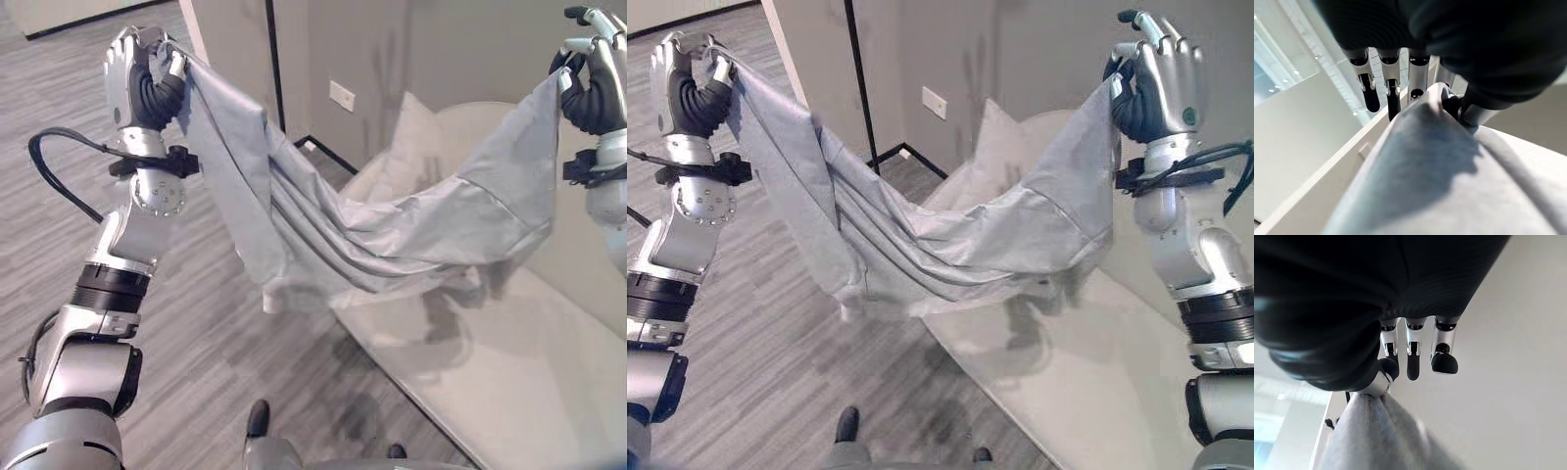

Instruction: Hang the clothes on the sofa on the clothes rack.

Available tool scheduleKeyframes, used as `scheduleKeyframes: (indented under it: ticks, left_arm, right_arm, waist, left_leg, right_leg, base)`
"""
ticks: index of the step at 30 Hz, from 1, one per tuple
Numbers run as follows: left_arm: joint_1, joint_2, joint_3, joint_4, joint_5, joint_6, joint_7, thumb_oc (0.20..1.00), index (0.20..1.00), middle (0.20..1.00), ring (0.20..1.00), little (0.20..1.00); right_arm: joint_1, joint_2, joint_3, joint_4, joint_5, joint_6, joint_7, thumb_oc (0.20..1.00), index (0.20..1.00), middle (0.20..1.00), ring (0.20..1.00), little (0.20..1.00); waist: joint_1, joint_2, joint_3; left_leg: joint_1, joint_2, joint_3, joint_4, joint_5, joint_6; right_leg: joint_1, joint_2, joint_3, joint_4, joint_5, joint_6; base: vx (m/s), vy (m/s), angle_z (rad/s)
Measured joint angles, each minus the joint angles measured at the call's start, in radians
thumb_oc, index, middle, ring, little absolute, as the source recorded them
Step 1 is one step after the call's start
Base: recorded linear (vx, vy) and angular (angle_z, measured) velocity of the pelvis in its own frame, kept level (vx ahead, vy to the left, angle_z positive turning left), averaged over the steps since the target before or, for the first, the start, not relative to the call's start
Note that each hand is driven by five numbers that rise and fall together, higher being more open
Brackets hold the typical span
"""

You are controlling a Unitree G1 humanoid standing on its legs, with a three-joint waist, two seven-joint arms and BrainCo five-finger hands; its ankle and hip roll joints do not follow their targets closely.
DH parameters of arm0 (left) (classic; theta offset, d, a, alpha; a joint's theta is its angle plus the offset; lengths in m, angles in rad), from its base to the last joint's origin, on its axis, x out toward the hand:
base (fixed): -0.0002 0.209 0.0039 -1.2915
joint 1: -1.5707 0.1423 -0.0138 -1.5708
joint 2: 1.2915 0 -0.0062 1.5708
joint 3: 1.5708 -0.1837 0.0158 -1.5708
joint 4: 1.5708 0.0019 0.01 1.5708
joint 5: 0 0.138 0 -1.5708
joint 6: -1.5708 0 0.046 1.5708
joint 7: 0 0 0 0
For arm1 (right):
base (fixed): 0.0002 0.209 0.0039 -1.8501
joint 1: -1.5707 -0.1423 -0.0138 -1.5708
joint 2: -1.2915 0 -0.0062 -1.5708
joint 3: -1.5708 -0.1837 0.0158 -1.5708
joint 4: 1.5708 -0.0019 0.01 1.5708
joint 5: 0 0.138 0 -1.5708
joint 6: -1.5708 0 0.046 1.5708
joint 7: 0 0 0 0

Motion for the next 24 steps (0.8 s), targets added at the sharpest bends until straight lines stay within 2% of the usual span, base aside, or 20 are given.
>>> scheduleKeyframes:
  ticks: [1, 3, 4, 5, 6, 7, 8, 9, 10, 11, 12, 13, 15, 19, 23, 24]
  left_arm:
    - [-0.015, 0.004, -0.015, 0.0, 0.001, 0.0, 0.0, 0.2, 0.2, 0.2, 0.2, 0.2]
    - [-0.055, 0.011, -0.03, -0.002, 0.002, 0.0, 0.001, 0.2, 0.2, 0.2, 0.2, 0.2]
    - [-0.06, 0.023, -0.022, -0.002, 0.003, 0.0, 0.012, 0.2, 0.2, 0.2, 0.2, 0.2]
    - [-0.075, 0.02, -0.04, 0.013, 0.002, 0.002, 0.017, 0.2, 0.2, 0.2, 0.2, 0.2]
    - [-0.081, 0.018, -0.049, -0.005, 0.004, 0.002, 0.014, 0.2, 0.2, 0.2, 0.2, 0.2]
    - [-0.08, 0.019, -0.049, -0.018, 0.004, 0.001, 0.014, 0.2, 0.2, 0.2, 0.2, 0.2]
    - [-0.082, 0.01, -0.048, -0.017, 0.004, 0.0, 0.013, 0.2, 0.2, 0.2, 0.2, 0.2]
    - [-0.081, 0.005, -0.048, -0.016, 0.004, 0.001, 0.012, 0.2, 0.2, 0.2, 0.2, 0.2]
    - [-0.079, 0.007, -0.046, -0.012, 0.004, 0.003, 0.006, 0.2, 0.2, 0.2, 0.2, 0.2]
    - [-0.068, 0.005, -0.035, -0.014, 0.003, 0.004, 0.006, 0.2, 0.2, 0.2, 0.2, 0.2]
    - [-0.063, 0.005, -0.035, -0.014, 0.003, 0.005, 0.005, 0.2, 0.2, 0.2, 0.2, 0.2]
    - [-0.048, -0.002, -0.031, -0.018, 0.005, 0.005, 0.003, 0.2, 0.2, 0.2, 0.2, 0.2]
    - [-0.008, -0.055, 0.0, -0.029, 0.008, 0.009, -0.002, 0.2, 0.2, 0.2, 0.2, 0.2]
    - [0.012, -0.061, 0.001, -0.042, 0.009, 0.011, -0.015, 0.2, 0.2, 0.2, 0.2, 0.2]
    - [0.012, -0.071, 0.001, -0.043, 0.008, 0.01, -0.015, 0.2, 0.2, 0.2, 0.2, 0.2]
    - [0.013, -0.069, 0.001, -0.042, 0.008, 0.01, -0.015, 0.2, 0.2, 0.2, 0.2, 0.2]
  right_arm:
    - [-0.006, 0.007, 0.002, 0.0, -0.001, 0.003, -0.001, 0.2, 0.2, 0.2, 0.2, 0.2]
    - [-0.026, 0.029, 0.012, 0.01, -0.002, 0.007, -0.003, 0.2, 0.2, 0.2, 0.2, 0.2]
    - [-0.073, 0.086, 0.04, 0.025, -0.001, 0.026, -0.003, 0.2, 0.2, 0.2, 0.2, 0.2]
    - [-0.083, 0.097, 0.052, 0.03, -0.002, 0.024, -0.008, 0.2, 0.2, 0.2, 0.2, 0.2]
    - [-0.092, 0.094, 0.056, 0.034, -0.007, 0.02, -0.009, 0.2, 0.2, 0.2, 0.2, 0.2]
    - [-0.096, 0.091, 0.056, 0.042, -0.011, 0.021, -0.009, 0.2, 0.2, 0.2, 0.2, 0.2]
    - [-0.094, 0.082, 0.056, 0.056, -0.011, 0.024, -0.009, 0.2, 0.2, 0.2, 0.2, 0.2]
    - [-0.092, 0.07, 0.056, 0.06, -0.011, 0.025, -0.008, 0.2, 0.2, 0.2, 0.2, 0.2]
    - [-0.094, 0.061, 0.056, 0.061, -0.01, 0.024, -0.008, 0.2, 0.2, 0.2, 0.2, 0.2]
    - [-0.097, 0.056, 0.055, 0.057, -0.01, 0.019, -0.009, 0.2, 0.2, 0.2, 0.2, 0.2]
    - [-0.096, 0.051, 0.055, 0.057, -0.011, 0.017, -0.011, 0.2, 0.2, 0.2, 0.2, 0.2]
    - [-0.096, 0.038, 0.049, 0.055, -0.013, 0.015, -0.01, 0.2, 0.2, 0.2, 0.2, 0.2]
    - [-0.079, -0.004, 0.043, 0.057, -0.018, 0.025, -0.011, 0.2, 0.2, 0.2, 0.2, 0.2]
    - [-0.08, -0.016, 0.043, 0.058, -0.017, 0.017, -0.003, 0.2, 0.2, 0.2, 0.2, 0.2]
    - [-0.08, -0.03, 0.043, 0.058, 0.0, 0.014, 0.007, 0.2, 0.2, 0.2, 0.2, 0.2]
    - [-0.079, -0.03, 0.043, 0.058, 0.001, 0.014, 0.008, 0.2, 0.2, 0.2, 0.2, 0.2]
  waist:
    - [0.005, -0.001, 0.0]
    - [0.02, 0.001, 0.0]
    - [0.038, -0.006, 0.0]
    - [0.046, -0.004, 0.0]
    - [0.046, 0.001, 0.001]
    - [0.048, 0.001, 0.001]
    - [0.043, 0.016, 0.006]
    - [0.042, 0.027, 0.007]
    - [0.047, 0.033, 0.007]
    - [0.049, 0.027, 0.003]
    - [0.046, 0.022, 0.0]
    - [0.047, 0.019, -0.007]
    - [0.044, 0.041, -0.013]
    - [0.042, 0.036, -0.013]
    - [0.031, 0.006, -0.002]
    - [0.032, -0.008, 0.006]
  left_leg:
    - [0.001, -0.032, 0.013, 0.002, 0.003, 0.029]
    - [0.0, -0.075, 0.033, 0.009, -0.001, 0.072]
    - [-0.004, -0.099, 0.068, 0.034, -0.023, 0.106]
    - [-0.002, -0.113, 0.074, 0.037, -0.024, 0.109]
    - [-0.003, -0.137, 0.071, 0.036, -0.034, 0.139]
    - [-0.004, -0.143, 0.069, 0.035, -0.034, 0.15]
    - [0.001, -0.131, 0.049, 0.03, -0.029, 0.168]
    - [0.006, -0.119, 0.042, 0.026, -0.028, 0.17]
    - [0.024, -0.106, 0.038, 0.005, -0.026, 0.175]
    - [0.048, -0.103, 0.036, -0.007, -0.023, 0.176]
    - [0.053, -0.108, 0.032, -0.012, -0.021, 0.173]
    - [0.053, -0.127, 0.034, -0.012, -0.02, 0.172]
    - [0.055, -0.136, 0.013, -0.012, -0.019, 0.169]
    - [0.061, -0.136, 0.013, 0.003, -0.019, 0.152]
    - [-0.01, -0.16, 0.016, 0.146, -0.033, 0.128]
    - [-0.029, -0.166, 0.018, 0.179, -0.042, 0.123]
  right_leg:
    - [-0.019, -0.03, -0.01, 0.024, 0.032, 0.003]
    - [-0.085, -0.073, -0.025, 0.096, 0.066, 0.044]
    - [-0.095, -0.101, -0.045, 0.107, 0.118, 0.064]
    - [-0.096, -0.114, -0.073, 0.123, 0.129, 0.053]
    - [-0.097, -0.108, -0.076, 0.132, 0.136, 0.046]
    - [-0.109, -0.11, -0.067, 0.155, 0.138, 0.044]
    - [-0.145, -0.064, 0.012, 0.234, 0.042, 0.073]
    - [-0.153, -0.01, 0.059, 0.249, -0.039, 0.06]
    - [-0.162, 0.07, 0.062, 0.25, -0.113, 0.059]
    - [-0.178, 0.195, 0.056, 0.228, -0.176, 0.019]
    - [-0.173, 0.245, 0.058, 0.177, -0.166, -0.017]
    - [-0.164, 0.265, 0.05, 0.117, -0.142, -0.134]
    - [-0.108, 0.266, 0.063, 0.035, -0.1, -0.133]
    - [-0.072, 0.267, 0.059, -0.011, -0.079, -0.127]
    - [-0.053, 0.238, 0.037, -0.023, -0.077, -0.129]
    - [-0.042, 0.222, 0.033, -0.03, -0.068, -0.144]
  base:
    - [-0.04, 0.405, 0.04]
    - [-0.02, 0.321, -0.26]
    - [0.0, 0.243, -0.39]
    - [0.0, 0.373, -0.25]
    - [-0.02, 0.342, 0.06]
    - [0.04, 0.3, 0.26]
    - [0.05, 0.217, 0.26]
    - [0.05, 0.188, 0.24]
    - [0.0, 0.14, 0.09]
    - [0.04, 0.158, 0.11]
    - [0.12, 0.121, 0.09]
    - [0.15, 0.08, 0.2]
    - [0.1, 0.014, 0.21]
    - [0.04, 0.022, 0.05]
    - [0.09, 0.132, 0.22]
    - [0.1, 0.081, 0.12]
